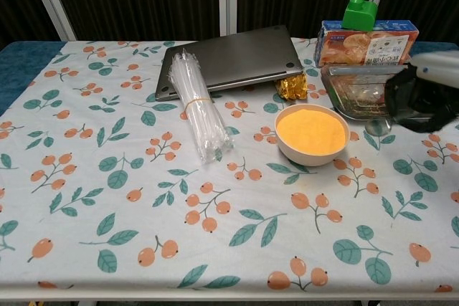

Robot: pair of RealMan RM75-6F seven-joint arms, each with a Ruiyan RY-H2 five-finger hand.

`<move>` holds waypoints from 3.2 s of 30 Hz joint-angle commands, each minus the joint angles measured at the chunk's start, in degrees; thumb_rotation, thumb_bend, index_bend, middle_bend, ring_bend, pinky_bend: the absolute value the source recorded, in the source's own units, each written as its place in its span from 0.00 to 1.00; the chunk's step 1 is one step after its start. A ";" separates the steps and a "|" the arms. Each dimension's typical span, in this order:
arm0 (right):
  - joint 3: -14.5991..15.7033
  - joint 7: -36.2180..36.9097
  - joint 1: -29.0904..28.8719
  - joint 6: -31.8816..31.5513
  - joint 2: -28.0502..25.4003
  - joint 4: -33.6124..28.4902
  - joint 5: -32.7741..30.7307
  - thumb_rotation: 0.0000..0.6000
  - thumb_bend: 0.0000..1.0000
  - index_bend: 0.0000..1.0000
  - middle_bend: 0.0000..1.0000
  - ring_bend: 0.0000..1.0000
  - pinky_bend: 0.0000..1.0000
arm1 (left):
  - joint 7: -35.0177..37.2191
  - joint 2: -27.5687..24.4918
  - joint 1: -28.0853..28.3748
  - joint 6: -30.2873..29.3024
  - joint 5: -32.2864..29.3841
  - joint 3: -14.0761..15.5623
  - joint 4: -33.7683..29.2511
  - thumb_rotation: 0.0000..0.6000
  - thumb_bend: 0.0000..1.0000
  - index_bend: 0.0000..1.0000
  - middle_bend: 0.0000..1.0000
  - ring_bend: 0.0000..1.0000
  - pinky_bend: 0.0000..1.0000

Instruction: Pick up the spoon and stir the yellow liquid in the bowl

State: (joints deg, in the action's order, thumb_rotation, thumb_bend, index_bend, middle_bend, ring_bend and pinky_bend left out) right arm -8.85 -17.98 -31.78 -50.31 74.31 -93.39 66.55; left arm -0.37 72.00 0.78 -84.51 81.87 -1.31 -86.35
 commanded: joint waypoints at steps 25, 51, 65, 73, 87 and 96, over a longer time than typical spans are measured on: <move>1.29 -12.19 -15.01 3.86 6.34 2.97 -14.37 1.00 0.17 0.36 0.93 0.94 1.00 | 0.68 0.73 -0.62 -0.14 -0.34 -0.04 1.29 1.00 0.05 0.13 0.12 0.10 0.13; 3.88 -10.84 -16.52 4.07 8.43 6.35 -16.24 1.00 0.29 0.49 0.93 0.94 1.00 | 2.18 0.75 -0.73 0.45 -0.16 0.17 1.60 1.00 0.05 0.13 0.12 0.10 0.13; 4.42 -12.08 -17.73 3.51 8.74 6.23 -17.02 1.00 0.36 0.57 0.94 0.94 1.00 | 2.77 1.06 -0.89 0.59 -0.30 0.20 2.30 1.00 0.05 0.13 0.12 0.10 0.13; 5.48 -19.38 -19.74 0.22 5.17 3.34 -14.05 1.00 0.38 0.64 0.94 0.94 1.00 | 2.84 0.97 -1.05 0.12 -0.09 0.13 2.34 1.00 0.05 0.13 0.12 0.10 0.13; 10.49 -42.42 -26.18 -2.26 5.42 4.29 -9.61 1.00 0.48 0.79 0.96 0.96 1.00 | 2.61 0.76 -1.10 -0.05 0.27 0.25 1.63 1.00 0.05 0.13 0.12 0.10 0.13; 12.58 -47.96 -26.78 -3.34 8.12 7.05 -5.79 1.00 0.54 0.83 0.97 0.97 1.00 | 3.09 1.07 -1.22 0.22 0.09 0.36 2.06 1.00 0.05 0.13 0.12 0.10 0.13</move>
State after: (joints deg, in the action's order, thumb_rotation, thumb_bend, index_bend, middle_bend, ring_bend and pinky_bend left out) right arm 3.50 -65.54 -58.52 -53.37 82.09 -86.70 60.38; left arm 2.72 73.08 -0.44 -84.31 81.96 -0.95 -84.29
